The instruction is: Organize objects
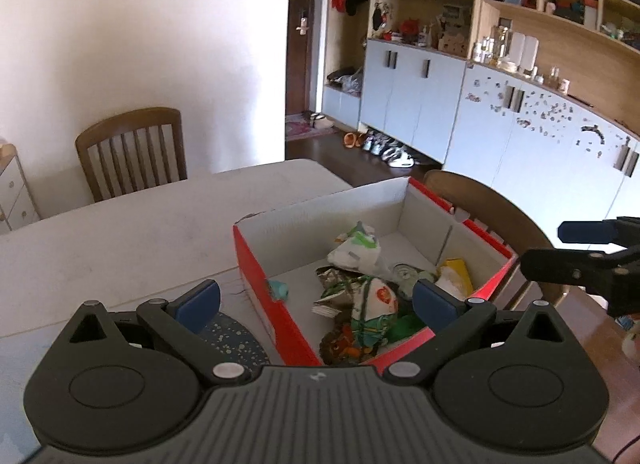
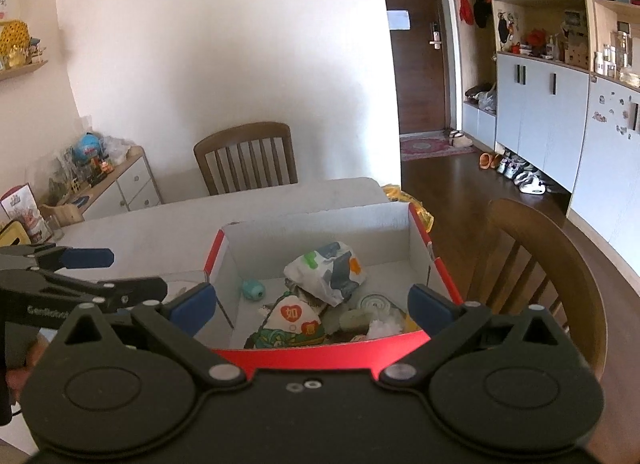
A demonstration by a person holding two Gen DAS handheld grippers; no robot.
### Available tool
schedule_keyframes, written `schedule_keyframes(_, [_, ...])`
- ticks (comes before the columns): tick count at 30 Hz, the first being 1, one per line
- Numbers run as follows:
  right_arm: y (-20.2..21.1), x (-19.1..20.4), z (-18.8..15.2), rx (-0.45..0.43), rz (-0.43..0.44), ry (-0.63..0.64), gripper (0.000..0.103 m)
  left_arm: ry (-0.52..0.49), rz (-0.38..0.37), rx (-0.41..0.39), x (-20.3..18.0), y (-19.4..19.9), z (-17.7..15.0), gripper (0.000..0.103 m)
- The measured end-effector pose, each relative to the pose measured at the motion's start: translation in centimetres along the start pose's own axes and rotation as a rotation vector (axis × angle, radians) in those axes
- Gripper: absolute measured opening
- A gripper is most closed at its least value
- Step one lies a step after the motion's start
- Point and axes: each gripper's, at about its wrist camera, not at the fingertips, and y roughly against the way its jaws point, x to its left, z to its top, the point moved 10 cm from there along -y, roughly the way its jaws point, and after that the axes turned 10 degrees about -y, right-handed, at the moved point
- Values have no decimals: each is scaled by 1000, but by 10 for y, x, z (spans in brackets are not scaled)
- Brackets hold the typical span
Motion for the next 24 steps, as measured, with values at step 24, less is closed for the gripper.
schedule_keyframes(24, [3, 8, -7, -12, 7, -13, 102, -15, 15, -68, -1, 13, 14, 103])
